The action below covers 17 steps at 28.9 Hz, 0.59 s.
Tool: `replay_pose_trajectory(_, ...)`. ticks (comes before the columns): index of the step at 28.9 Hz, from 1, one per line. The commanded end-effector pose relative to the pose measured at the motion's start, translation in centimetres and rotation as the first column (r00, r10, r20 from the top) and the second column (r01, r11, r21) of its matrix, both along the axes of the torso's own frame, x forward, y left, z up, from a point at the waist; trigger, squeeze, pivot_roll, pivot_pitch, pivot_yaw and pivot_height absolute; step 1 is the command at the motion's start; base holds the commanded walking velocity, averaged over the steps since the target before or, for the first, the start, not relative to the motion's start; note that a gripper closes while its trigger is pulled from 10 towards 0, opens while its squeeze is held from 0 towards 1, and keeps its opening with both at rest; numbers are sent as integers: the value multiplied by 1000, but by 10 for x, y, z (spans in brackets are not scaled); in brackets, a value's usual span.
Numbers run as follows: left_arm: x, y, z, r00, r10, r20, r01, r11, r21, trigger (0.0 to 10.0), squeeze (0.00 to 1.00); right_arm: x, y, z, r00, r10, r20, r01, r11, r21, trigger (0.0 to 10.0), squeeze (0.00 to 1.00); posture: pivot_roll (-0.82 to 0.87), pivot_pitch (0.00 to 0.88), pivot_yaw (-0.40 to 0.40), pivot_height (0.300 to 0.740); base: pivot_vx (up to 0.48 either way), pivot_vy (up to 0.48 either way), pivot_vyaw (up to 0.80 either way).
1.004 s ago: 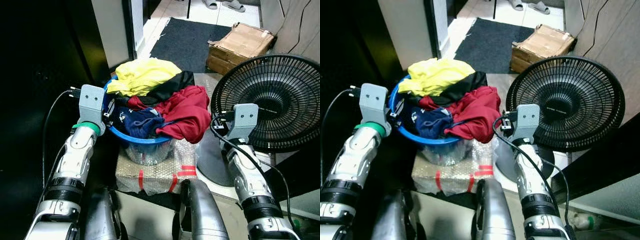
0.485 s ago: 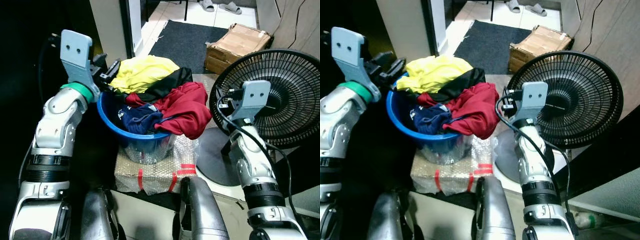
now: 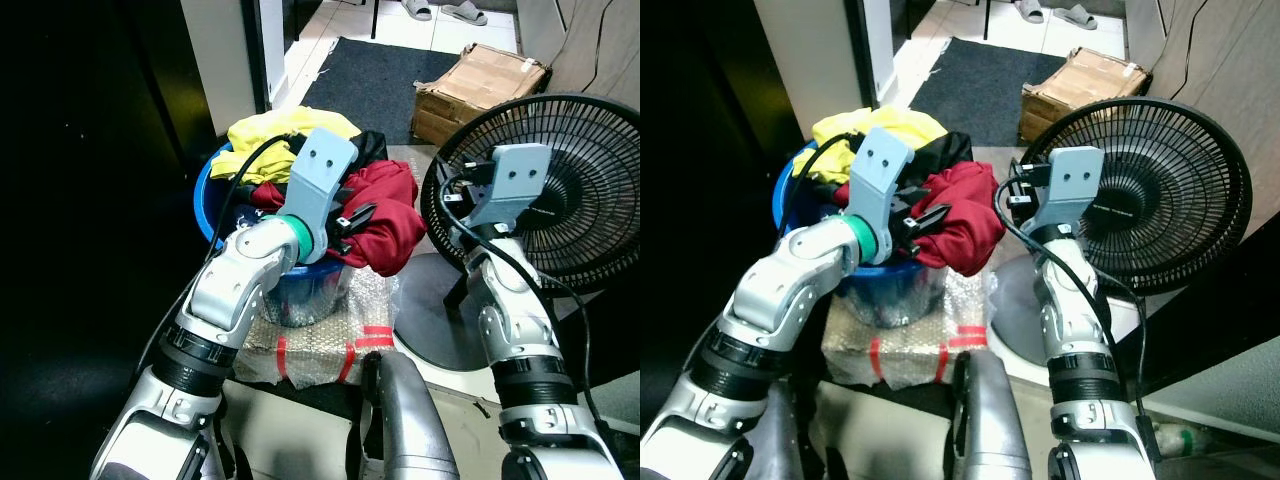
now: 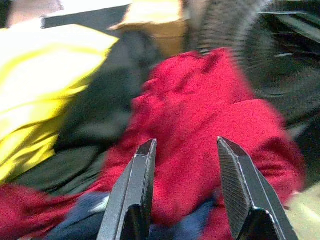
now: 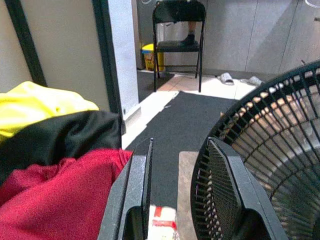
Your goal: Clothes washing
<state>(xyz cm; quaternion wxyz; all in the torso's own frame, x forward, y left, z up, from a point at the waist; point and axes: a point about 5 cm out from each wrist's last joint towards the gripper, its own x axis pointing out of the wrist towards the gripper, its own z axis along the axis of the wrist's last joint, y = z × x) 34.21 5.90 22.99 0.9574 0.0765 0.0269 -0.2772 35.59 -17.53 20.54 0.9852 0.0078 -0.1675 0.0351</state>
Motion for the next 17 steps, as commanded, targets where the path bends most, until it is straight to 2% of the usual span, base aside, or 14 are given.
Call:
replay_pose_trajectory(1,0,3,-2,1000,21,-21,-21,1000,13,10000,0,-1,0,-5,1000,-3,-21,2,1000,-2,10000,0,6,134,55,505,0,0,0)
replay_pose_trajectory(2,-1,2,-2,999,24,-26,-23,1000,15,10000,0,-1,0,-5,1000,-2,-22,2,1000,-2,10000,0,6,134,55,505,0,0,0)
replay_pose_trajectory(3,14,34,-2,983,180,-22,-179,983,39,10000,0,-1,1,-9,999,1,-36,-1,1000,-4,10000,0,24,161,48,505,0,0,0)
replay_pose_trajectory(5,31,83,2,922,386,-7,-385,920,69,10000,0,0,2,-14,998,6,-55,-6,1000,-7,10000,0,30,170,45,505,0,0,0)
replay_pose_trajectory(6,35,97,4,900,436,1,-435,897,76,10000,0,0,3,-14,998,8,-58,-8,1000,-9,10000,0,32,175,44,505,0,0,0)
replay_pose_trajectory(8,42,110,9,883,469,22,-469,878,95,10000,0,2,2,-14,998,7,-64,-8,1000,-12,10000,0,34,188,41,505,0,0,0)
replay_pose_trajectory(13,54,116,18,876,480,45,-482,868,121,10000,0,4,2,-16,997,4,-78,-5,1000,-20,10000,0,34,194,42,505,0,0,0)
replay_pose_trajectory(15,61,102,21,898,436,52,-439,888,135,10000,0,3,1,-18,996,-2,-84,-1,1000,-29,10000,0,20,212,67,505,0,0,0)
replay_pose_trajectory(17,61,102,21,898,436,52,-439,888,135,10000,0,3,1,-18,996,-2,-84,-1,1000,-29,10000,0,20,212,67,505,0,0,0)
